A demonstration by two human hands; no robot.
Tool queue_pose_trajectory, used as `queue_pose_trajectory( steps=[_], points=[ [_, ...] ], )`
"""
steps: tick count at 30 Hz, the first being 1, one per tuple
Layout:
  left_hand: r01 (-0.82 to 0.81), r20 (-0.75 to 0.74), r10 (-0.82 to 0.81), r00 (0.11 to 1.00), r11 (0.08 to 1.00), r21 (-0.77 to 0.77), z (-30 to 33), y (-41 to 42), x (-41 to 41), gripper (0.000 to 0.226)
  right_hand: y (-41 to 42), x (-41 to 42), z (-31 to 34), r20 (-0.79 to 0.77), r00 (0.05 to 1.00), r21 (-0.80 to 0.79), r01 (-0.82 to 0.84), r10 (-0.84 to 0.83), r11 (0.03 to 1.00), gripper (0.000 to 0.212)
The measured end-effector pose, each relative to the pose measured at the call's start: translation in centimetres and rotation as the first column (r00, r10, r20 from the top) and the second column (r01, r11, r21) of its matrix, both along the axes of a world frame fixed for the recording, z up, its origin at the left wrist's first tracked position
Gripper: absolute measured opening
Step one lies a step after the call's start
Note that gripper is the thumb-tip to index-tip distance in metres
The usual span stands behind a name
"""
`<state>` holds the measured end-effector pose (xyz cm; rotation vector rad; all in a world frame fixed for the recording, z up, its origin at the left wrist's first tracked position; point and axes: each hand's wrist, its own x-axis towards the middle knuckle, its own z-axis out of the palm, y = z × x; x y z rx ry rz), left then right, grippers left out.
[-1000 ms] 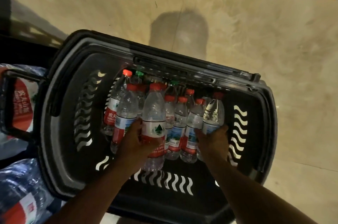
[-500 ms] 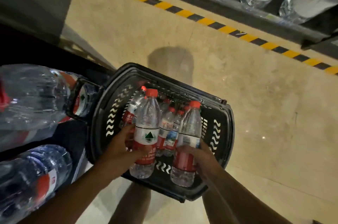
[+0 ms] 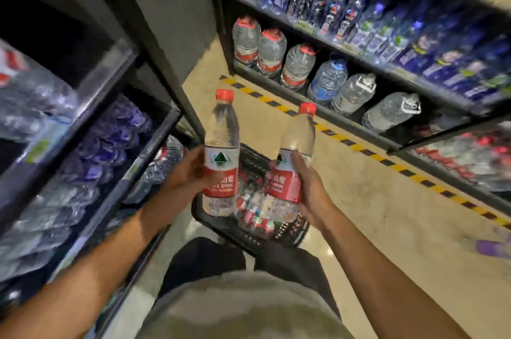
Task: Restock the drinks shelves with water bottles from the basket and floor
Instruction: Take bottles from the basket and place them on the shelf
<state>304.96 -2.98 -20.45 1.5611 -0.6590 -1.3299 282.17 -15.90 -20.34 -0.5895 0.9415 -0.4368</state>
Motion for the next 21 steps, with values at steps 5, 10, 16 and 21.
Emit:
queue_pose_trajectory(
  steps=[5,10,16,21],
  points=[
    [-0.121,0.002,0.122,0.993,0.989,-0.086,4.4,4.0,-0.4,0.057,1.4,0.1,4.6,0.089,0.990,0.062,-0.119,0.113,0.991,0.048],
    [-0.334,-0.073,0.327,0.942,0.936,-0.108,7.0,8.1,-2.6,0.068,2.2,-0.2,6.4,0.054,0.964,-0.053,-0.257,0.260,0.965,0.037],
    [-0.523,-0.053,0.525,0.850,0.826,-0.210,9.4,14.2,-8.1,0.079,4.5,-0.1,8.1,-0.080,0.874,-0.244,-0.484,0.480,0.841,0.061],
    [-0.689,-0.039,0.701,0.712,0.688,-0.228,11.5,19.2,-12.8,0.082,8.0,0.7,10.1,-0.168,0.750,-0.424,-0.641,0.640,0.640,0.048]
  ],
)
